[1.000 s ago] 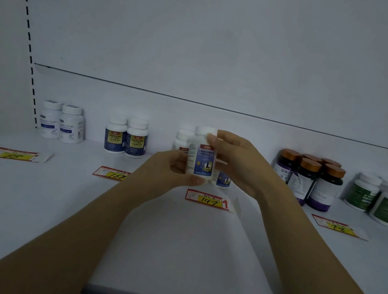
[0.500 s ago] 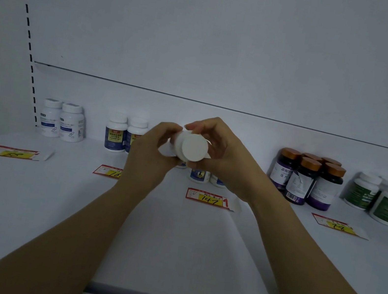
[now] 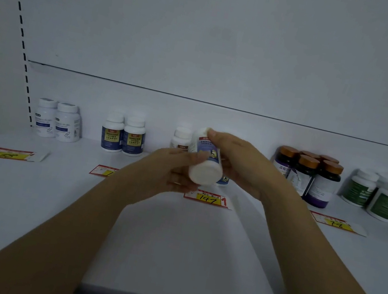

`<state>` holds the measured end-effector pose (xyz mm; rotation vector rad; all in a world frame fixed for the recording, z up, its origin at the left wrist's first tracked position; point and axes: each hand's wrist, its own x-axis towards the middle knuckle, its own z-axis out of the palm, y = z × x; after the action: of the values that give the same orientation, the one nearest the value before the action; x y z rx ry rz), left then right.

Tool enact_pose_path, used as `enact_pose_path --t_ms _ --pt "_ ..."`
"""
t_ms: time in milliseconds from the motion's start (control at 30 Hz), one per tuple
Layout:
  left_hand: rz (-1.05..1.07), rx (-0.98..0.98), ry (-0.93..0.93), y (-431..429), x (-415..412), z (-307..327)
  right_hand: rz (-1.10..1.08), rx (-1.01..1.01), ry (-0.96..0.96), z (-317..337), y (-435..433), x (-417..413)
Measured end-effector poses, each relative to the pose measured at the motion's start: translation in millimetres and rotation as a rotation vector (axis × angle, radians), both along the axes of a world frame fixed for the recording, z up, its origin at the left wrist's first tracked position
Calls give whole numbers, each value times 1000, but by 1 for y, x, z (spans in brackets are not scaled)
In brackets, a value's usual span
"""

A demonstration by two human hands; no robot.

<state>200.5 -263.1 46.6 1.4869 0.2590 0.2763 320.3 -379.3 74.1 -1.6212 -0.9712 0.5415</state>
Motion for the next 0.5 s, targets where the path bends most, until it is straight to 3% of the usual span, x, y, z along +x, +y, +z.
enact_pose_path --t_ms 267,400,500 --pt "-34 -110 114 4 -1 0 -69 -51 268 -2 1 -4" --pt "-25 -91 84 6 -1 -1 -93 -35 217 -1 1 -2" --pt "-14 -74 44 6 1 -1 -171 -4 43 0 4 1"
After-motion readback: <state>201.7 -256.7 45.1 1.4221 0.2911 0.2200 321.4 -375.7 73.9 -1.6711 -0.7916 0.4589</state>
